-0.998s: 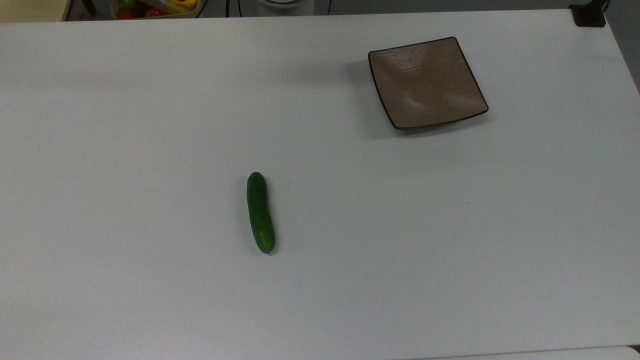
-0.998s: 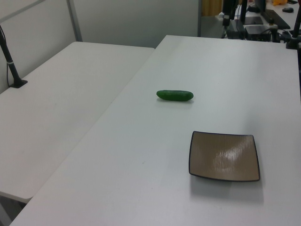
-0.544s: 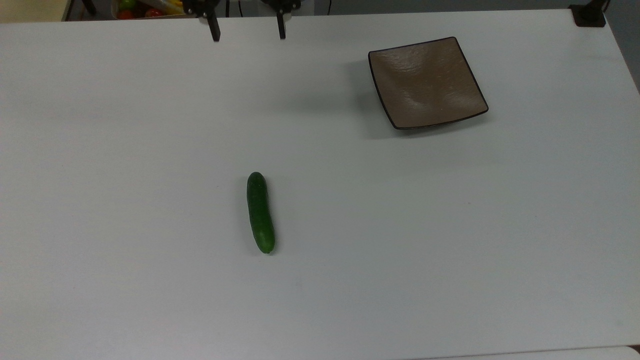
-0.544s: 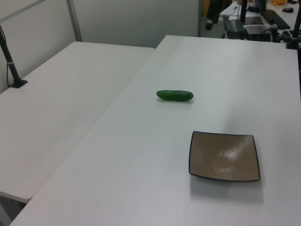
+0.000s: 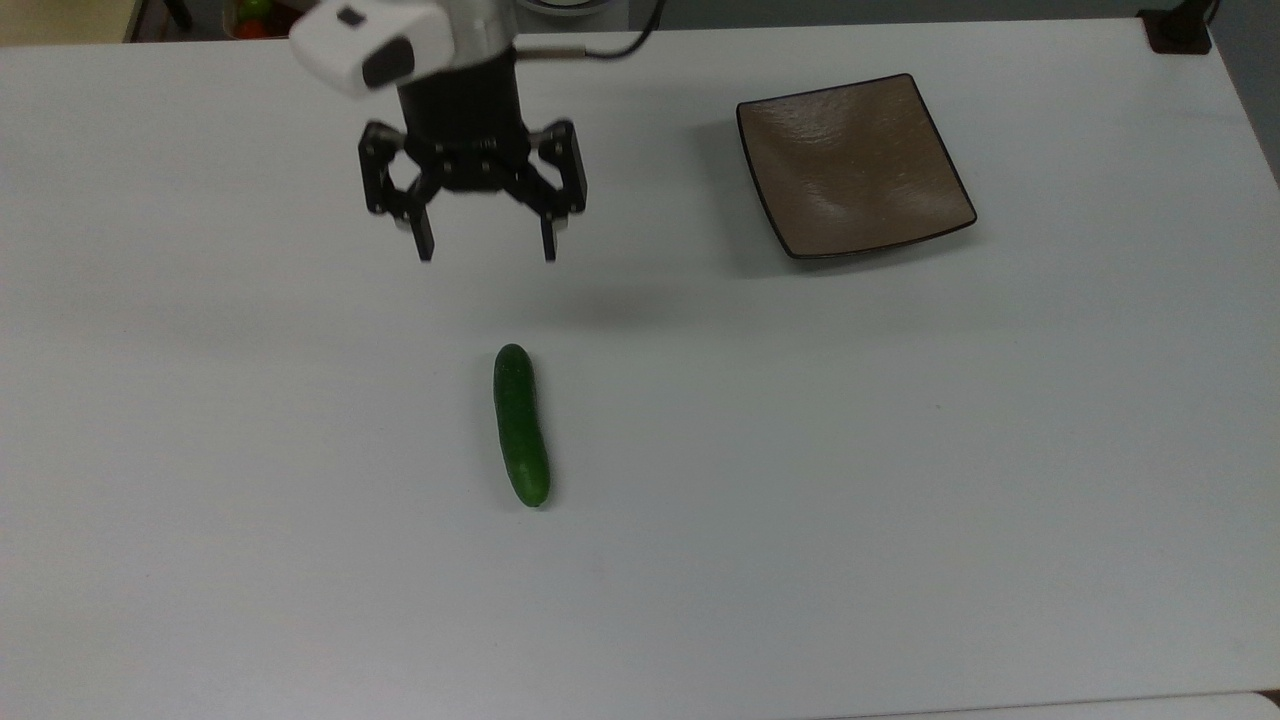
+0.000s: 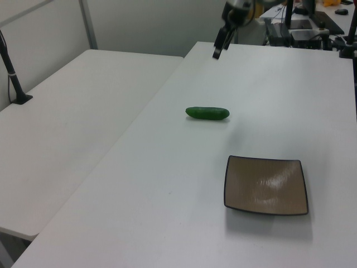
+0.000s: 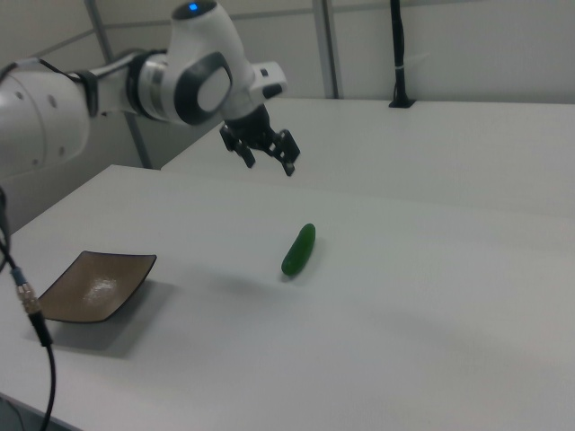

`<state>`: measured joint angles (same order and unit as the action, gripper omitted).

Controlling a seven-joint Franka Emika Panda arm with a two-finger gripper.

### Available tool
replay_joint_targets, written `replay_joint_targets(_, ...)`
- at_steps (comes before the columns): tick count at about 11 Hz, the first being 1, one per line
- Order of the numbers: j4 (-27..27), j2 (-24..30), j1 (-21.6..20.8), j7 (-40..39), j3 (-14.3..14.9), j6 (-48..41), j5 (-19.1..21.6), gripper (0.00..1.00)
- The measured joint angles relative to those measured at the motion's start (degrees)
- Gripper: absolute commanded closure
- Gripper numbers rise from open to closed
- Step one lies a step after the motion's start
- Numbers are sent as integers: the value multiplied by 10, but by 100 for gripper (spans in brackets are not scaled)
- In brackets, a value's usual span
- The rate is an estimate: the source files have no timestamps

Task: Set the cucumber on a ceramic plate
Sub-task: 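Lower the open gripper over the green cucumber, then close the gripper around the cucumber's end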

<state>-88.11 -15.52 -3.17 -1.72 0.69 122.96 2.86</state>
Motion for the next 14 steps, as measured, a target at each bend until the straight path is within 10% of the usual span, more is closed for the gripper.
replay_joint_targets(11,0,-176,-20,0,-2,117,-81,2)
replay_joint_targets(14,1,-194,-19,-1,-2,117,-95,55)
